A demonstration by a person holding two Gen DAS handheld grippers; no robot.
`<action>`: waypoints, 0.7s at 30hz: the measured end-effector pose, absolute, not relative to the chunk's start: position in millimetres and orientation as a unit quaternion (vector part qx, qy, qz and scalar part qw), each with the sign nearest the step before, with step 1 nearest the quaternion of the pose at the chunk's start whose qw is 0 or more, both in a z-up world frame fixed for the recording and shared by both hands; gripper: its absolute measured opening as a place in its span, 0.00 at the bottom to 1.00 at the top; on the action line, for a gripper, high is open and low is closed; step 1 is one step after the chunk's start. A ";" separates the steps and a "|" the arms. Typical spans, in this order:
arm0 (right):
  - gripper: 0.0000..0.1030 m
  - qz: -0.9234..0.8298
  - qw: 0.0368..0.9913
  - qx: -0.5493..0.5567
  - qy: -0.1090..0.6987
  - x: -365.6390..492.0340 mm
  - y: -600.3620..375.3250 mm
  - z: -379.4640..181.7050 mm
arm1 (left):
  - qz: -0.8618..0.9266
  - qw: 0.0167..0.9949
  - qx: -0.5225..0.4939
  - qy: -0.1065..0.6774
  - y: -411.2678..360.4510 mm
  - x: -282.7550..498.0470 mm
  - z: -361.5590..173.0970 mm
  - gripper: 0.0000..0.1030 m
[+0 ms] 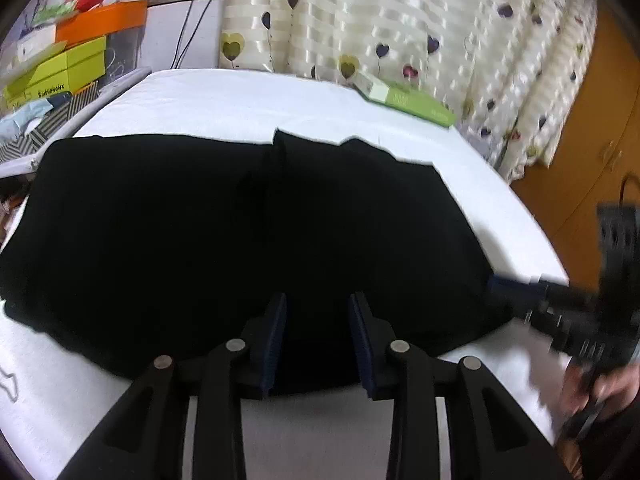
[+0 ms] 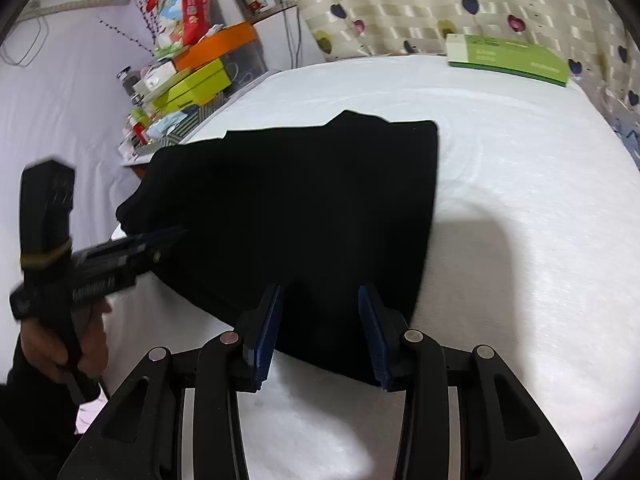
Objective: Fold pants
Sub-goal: 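Lay the folded pants down and open both tools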
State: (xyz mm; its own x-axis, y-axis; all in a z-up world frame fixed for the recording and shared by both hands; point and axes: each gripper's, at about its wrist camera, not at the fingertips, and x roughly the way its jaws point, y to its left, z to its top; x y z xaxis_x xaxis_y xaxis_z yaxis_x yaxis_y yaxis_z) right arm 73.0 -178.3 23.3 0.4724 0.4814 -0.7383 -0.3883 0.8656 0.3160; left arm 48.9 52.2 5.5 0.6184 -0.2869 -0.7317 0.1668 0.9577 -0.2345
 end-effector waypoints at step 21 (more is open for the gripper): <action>0.40 0.198 0.881 0.030 0.429 53.1 -198.0 28.8 | -0.104 0.900 -0.095 0.412 67.3 31.4 13.0 0.34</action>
